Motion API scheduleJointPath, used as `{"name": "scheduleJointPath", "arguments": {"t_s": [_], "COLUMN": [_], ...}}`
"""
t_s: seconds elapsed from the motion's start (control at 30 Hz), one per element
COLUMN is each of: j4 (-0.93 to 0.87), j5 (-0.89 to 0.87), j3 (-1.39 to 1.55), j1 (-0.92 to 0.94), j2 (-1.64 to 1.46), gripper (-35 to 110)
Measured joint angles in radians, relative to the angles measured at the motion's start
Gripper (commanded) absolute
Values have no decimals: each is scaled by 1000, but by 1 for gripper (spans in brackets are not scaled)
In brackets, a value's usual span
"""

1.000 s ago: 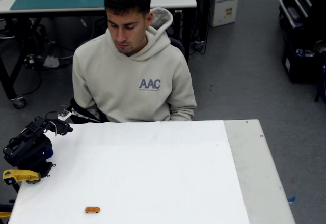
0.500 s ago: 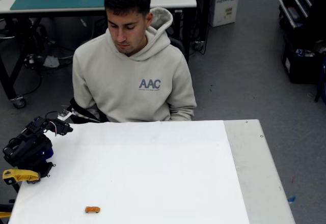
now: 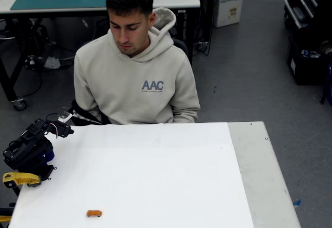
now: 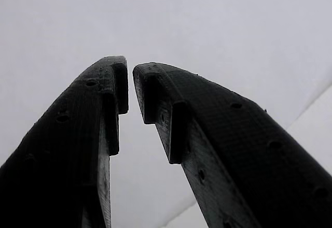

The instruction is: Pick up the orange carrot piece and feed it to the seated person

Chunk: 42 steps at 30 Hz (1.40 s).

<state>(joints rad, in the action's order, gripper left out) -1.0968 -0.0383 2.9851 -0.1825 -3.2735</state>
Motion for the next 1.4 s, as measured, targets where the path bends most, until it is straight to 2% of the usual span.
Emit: {"name": "scheduleJointPath", "arguments": {"t_s": [0.87,1.4], "j4": [0,0], "j5": [0,0], "j3": [-52,-644], "j1": [64,325], "j2": [31,707], "gripper": [-2,-2]}}
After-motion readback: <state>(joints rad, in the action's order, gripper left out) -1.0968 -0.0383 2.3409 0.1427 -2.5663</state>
